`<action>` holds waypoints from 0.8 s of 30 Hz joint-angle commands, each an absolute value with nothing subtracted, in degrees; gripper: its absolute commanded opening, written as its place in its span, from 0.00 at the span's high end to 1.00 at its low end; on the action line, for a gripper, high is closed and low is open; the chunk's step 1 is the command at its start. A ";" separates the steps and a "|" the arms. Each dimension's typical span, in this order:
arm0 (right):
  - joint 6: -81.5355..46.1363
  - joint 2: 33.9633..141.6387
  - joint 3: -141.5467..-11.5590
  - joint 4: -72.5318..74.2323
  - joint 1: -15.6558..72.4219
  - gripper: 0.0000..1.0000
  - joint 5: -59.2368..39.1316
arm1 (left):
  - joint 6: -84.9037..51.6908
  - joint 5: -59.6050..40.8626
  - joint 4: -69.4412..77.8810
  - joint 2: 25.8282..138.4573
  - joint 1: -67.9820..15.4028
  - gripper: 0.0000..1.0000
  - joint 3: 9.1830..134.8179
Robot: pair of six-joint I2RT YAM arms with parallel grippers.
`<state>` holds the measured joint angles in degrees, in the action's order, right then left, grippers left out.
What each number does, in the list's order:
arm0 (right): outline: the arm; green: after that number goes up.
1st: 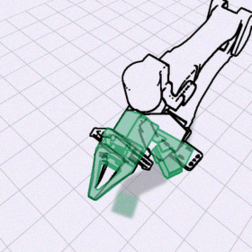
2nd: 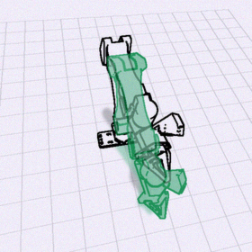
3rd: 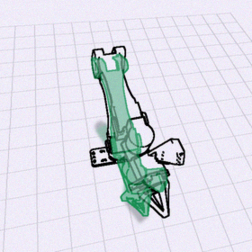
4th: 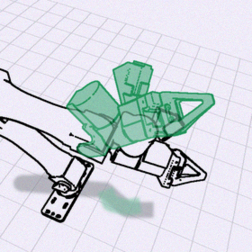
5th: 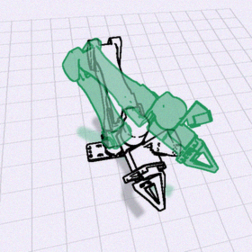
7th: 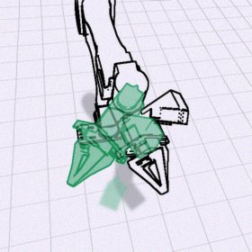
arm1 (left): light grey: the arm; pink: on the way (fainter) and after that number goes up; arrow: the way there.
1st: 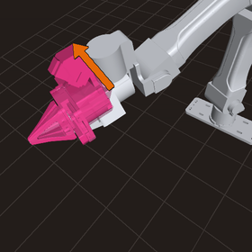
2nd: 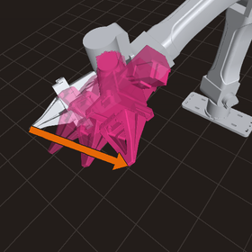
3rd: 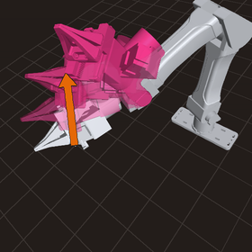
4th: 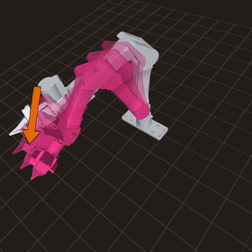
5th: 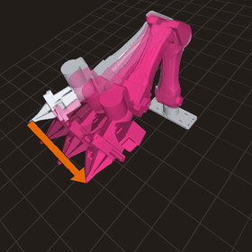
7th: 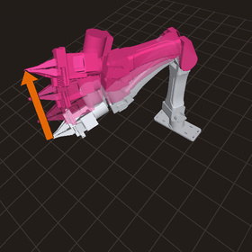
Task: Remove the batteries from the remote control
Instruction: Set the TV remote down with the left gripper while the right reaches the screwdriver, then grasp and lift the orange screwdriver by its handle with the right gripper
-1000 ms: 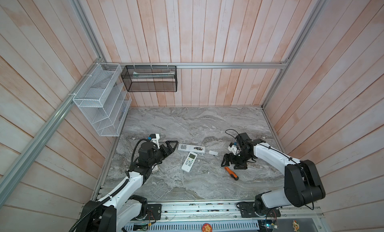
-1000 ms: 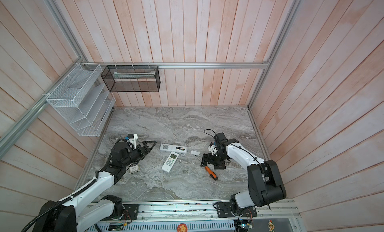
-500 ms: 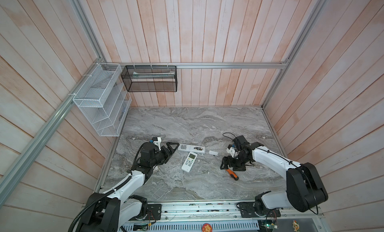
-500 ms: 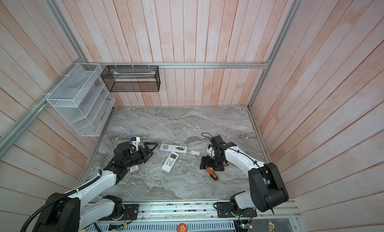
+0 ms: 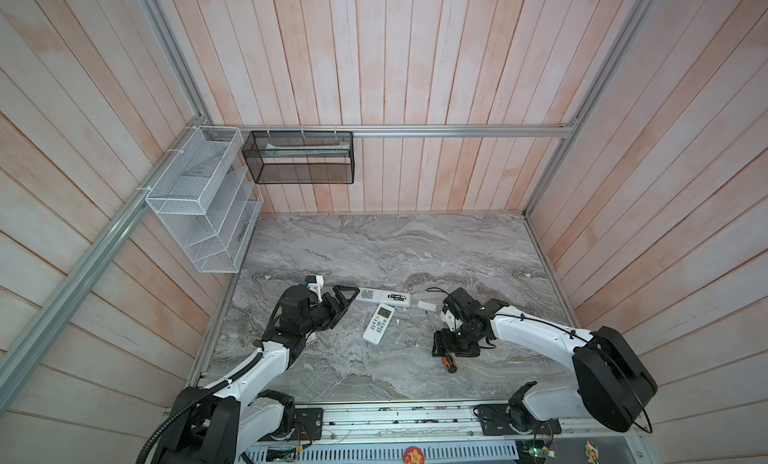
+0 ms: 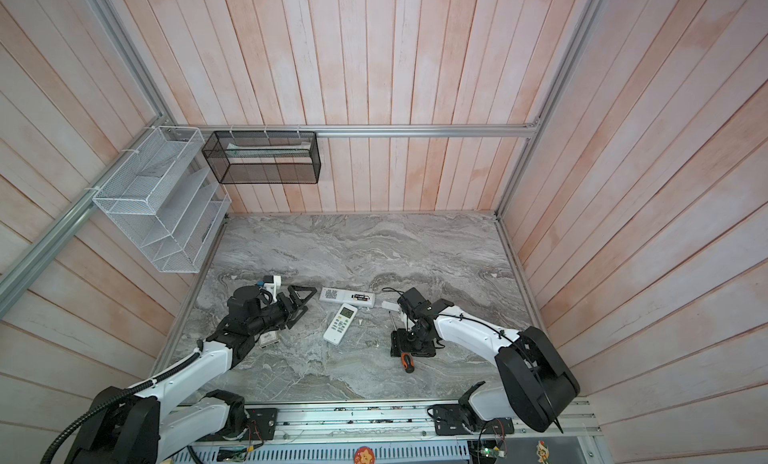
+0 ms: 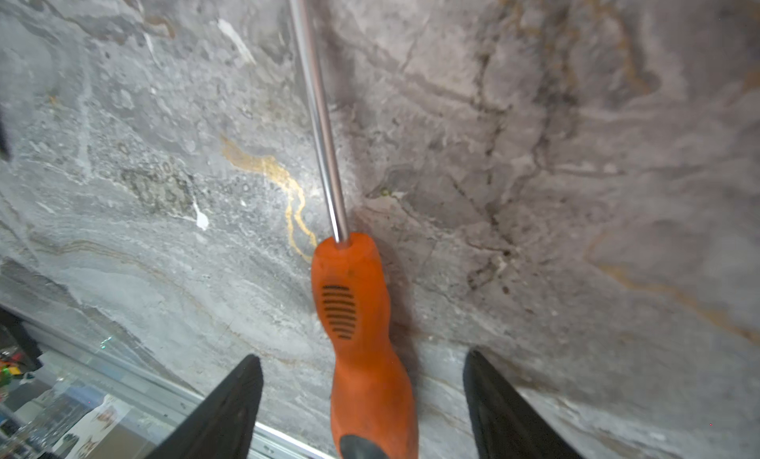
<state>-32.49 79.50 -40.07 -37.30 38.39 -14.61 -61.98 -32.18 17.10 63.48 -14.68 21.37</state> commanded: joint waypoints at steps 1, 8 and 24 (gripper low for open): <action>-36.67 81.42 -39.56 -36.97 41.43 0.28 -8.58 | -61.61 -33.70 16.46 64.22 -14.48 0.00 22.06; -37.04 82.21 -39.26 -35.94 42.45 0.58 -5.45 | -60.15 -34.45 13.68 65.01 -14.40 0.00 23.96; -33.40 84.28 -37.69 -32.46 43.08 0.63 -7.74 | -62.40 -36.05 16.99 70.00 -14.41 0.00 25.12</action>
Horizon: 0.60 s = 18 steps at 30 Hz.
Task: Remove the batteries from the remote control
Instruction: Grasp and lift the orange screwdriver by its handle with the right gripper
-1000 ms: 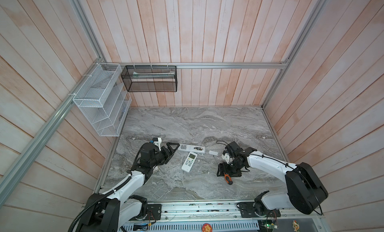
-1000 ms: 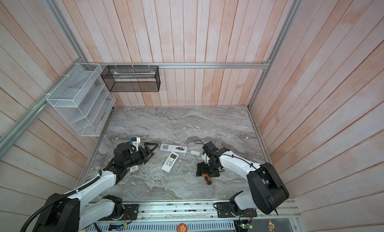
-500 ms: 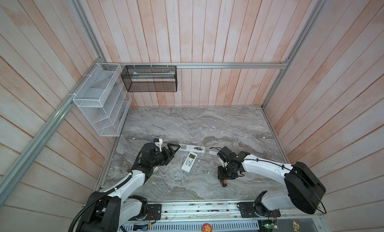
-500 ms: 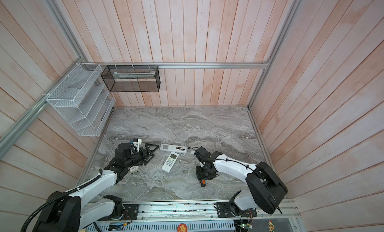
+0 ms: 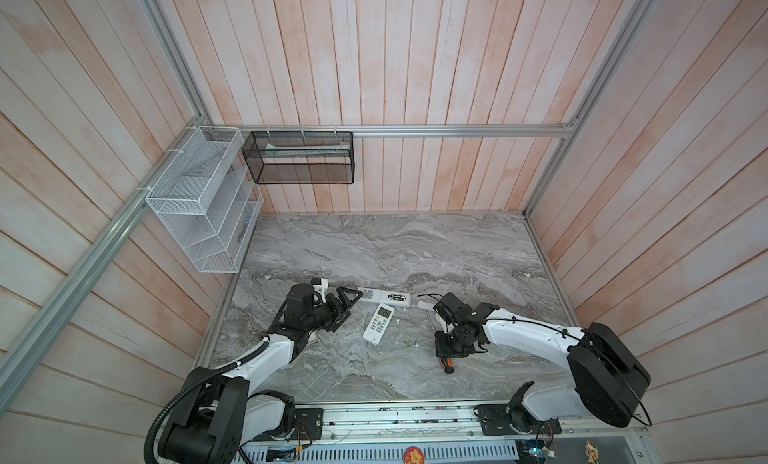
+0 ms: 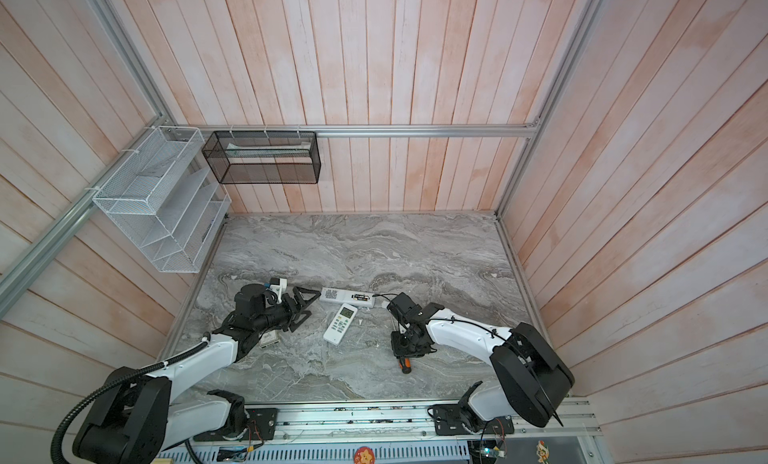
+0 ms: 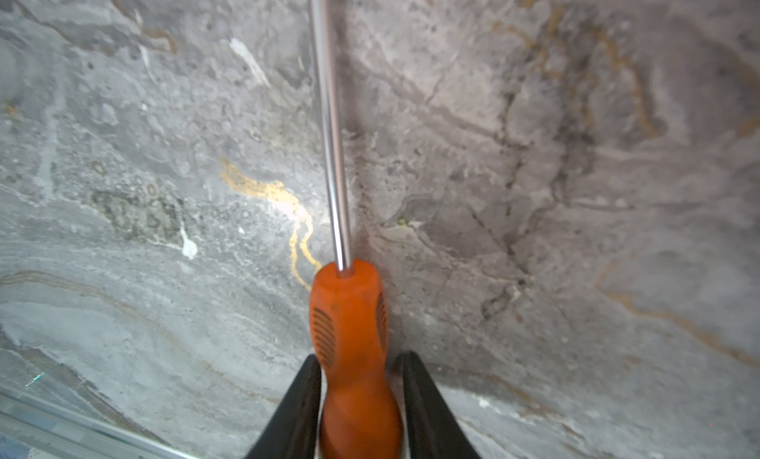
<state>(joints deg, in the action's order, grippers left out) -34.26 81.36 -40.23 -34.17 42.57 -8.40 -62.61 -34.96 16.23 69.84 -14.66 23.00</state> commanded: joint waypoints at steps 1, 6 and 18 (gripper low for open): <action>-33.40 84.20 -37.42 -32.09 43.12 0.65 -8.03 | -62.49 -35.88 16.81 69.89 -14.41 0.00 25.30; -32.64 82.19 -36.98 -31.24 43.32 0.85 -9.16 | -62.34 -35.64 16.41 68.23 -14.41 0.00 25.84; -32.68 75.49 -36.58 -31.40 43.29 1.00 -12.02 | -62.05 -36.86 17.33 66.75 -14.37 0.00 26.02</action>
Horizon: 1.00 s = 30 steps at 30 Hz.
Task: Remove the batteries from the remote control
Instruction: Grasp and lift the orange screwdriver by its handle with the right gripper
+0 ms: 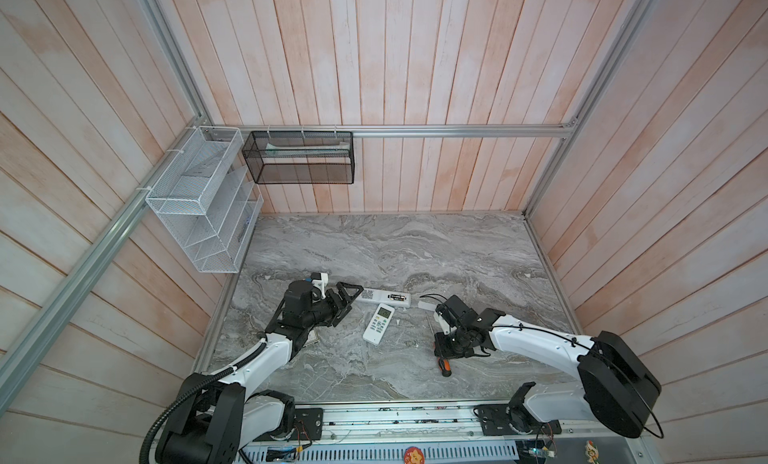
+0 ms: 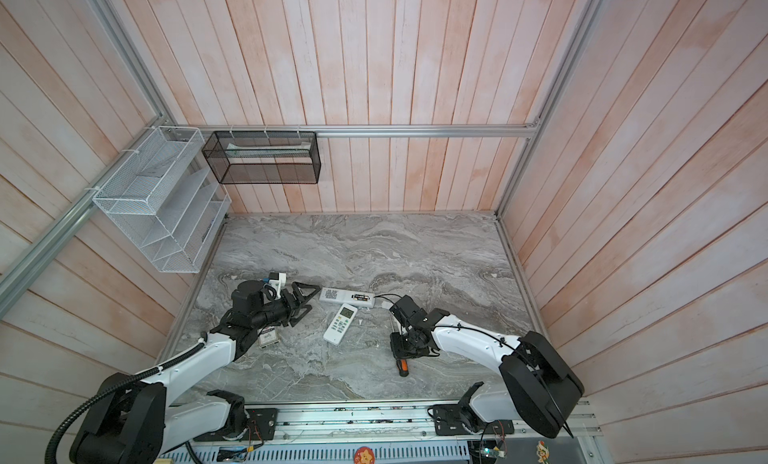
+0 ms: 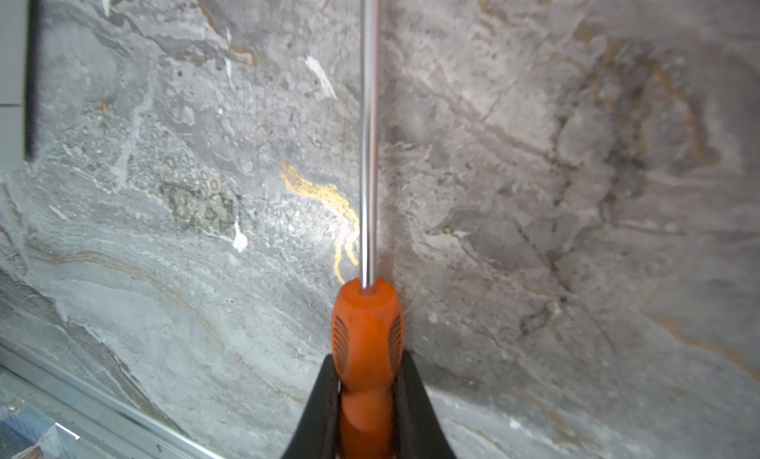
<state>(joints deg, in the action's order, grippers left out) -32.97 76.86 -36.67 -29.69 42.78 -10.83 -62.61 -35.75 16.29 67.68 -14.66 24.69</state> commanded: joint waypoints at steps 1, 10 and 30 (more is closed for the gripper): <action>-32.24 74.92 -37.10 -31.86 43.33 1.00 -12.50 | -62.05 -37.36 17.77 66.46 -14.41 0.00 25.93; -27.46 72.99 -49.06 -33.50 43.09 1.00 -23.41 | -60.81 -43.64 21.65 66.34 -14.41 0.00 27.07; -51.18 81.32 -64.52 1.80 36.24 1.00 -71.52 | -78.38 -58.16 49.45 76.59 -13.79 0.00 42.27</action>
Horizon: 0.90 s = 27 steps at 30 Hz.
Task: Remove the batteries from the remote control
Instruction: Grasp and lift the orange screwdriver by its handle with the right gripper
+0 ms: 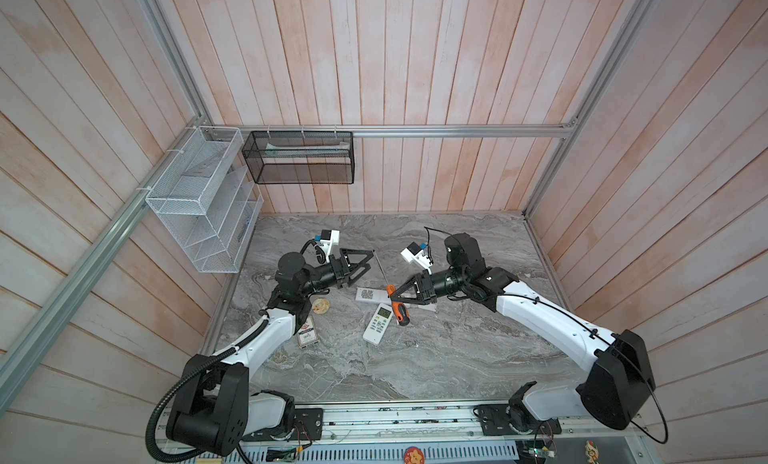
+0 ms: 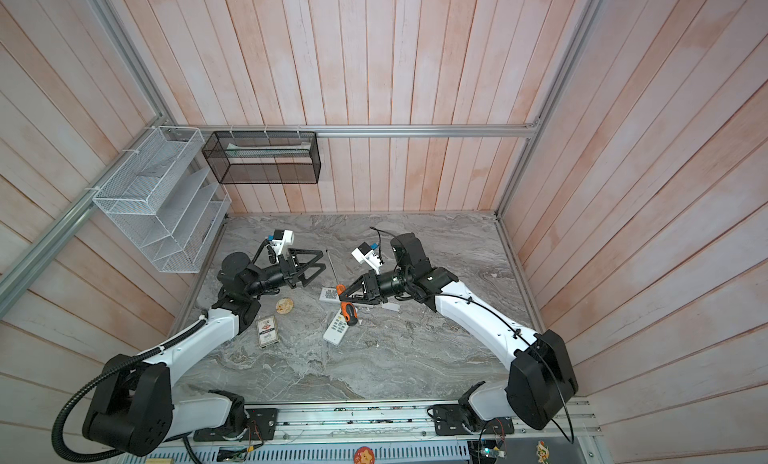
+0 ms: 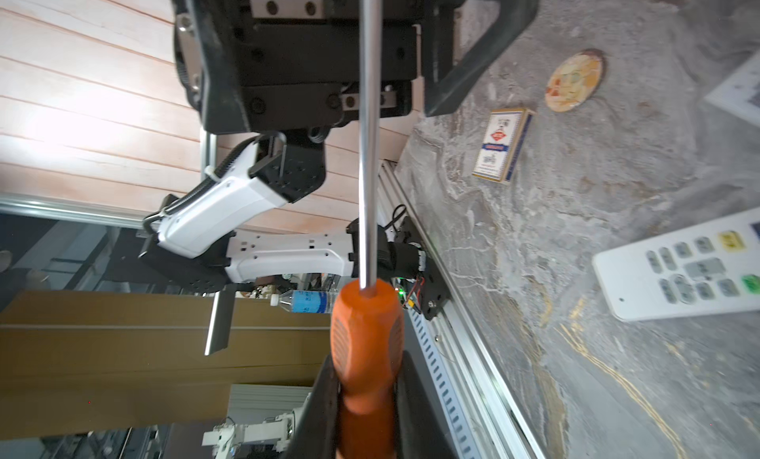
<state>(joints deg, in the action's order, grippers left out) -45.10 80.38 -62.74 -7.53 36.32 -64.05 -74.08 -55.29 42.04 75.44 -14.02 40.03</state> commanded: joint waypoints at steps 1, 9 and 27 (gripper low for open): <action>-52.62 81.70 -64.45 3.60 36.29 1.00 -72.40 | -79.10 -58.42 50.05 77.08 -13.73 0.01 42.76; -56.24 83.97 -64.10 8.06 36.19 1.00 -74.62 | -86.21 -57.27 60.26 80.01 -13.72 0.17 43.58; -59.68 84.99 -62.14 12.35 34.95 1.00 -74.97 | -86.86 -55.97 62.59 77.88 -13.73 0.45 42.15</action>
<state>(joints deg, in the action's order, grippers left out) -59.37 84.55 -62.57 10.59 35.00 -73.60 -87.68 -56.47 59.57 79.18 -14.02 41.91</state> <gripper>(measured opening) 0.180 0.562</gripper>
